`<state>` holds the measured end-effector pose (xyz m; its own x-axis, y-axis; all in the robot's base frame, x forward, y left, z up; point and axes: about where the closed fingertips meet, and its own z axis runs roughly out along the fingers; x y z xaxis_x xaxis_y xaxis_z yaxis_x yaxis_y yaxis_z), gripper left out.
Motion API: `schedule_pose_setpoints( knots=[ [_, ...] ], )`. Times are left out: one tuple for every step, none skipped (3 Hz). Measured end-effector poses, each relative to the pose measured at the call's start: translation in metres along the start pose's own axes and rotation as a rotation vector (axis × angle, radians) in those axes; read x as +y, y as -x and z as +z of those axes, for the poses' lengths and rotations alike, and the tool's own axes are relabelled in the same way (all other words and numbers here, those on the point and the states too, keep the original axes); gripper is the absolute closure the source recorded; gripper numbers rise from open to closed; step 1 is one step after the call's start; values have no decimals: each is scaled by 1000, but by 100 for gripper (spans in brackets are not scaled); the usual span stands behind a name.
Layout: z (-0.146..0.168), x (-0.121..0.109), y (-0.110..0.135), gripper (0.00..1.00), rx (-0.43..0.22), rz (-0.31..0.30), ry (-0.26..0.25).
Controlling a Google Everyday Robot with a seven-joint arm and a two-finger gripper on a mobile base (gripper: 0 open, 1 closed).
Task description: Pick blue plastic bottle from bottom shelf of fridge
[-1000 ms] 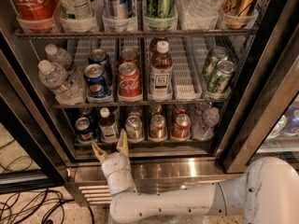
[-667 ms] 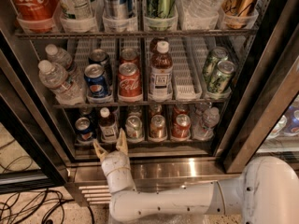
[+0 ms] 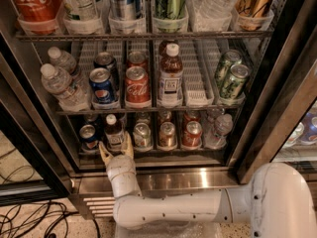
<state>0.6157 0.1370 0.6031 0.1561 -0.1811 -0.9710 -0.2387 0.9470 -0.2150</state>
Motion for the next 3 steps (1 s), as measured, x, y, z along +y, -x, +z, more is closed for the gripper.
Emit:
schedule_pose_setpoints(
  knots=[
    [5, -6, 0, 35, -2, -2, -19],
    [12, -9, -4, 36, 10, 3, -27],
    [18, -10, -9, 55, 29, 18, -23]
  ],
)
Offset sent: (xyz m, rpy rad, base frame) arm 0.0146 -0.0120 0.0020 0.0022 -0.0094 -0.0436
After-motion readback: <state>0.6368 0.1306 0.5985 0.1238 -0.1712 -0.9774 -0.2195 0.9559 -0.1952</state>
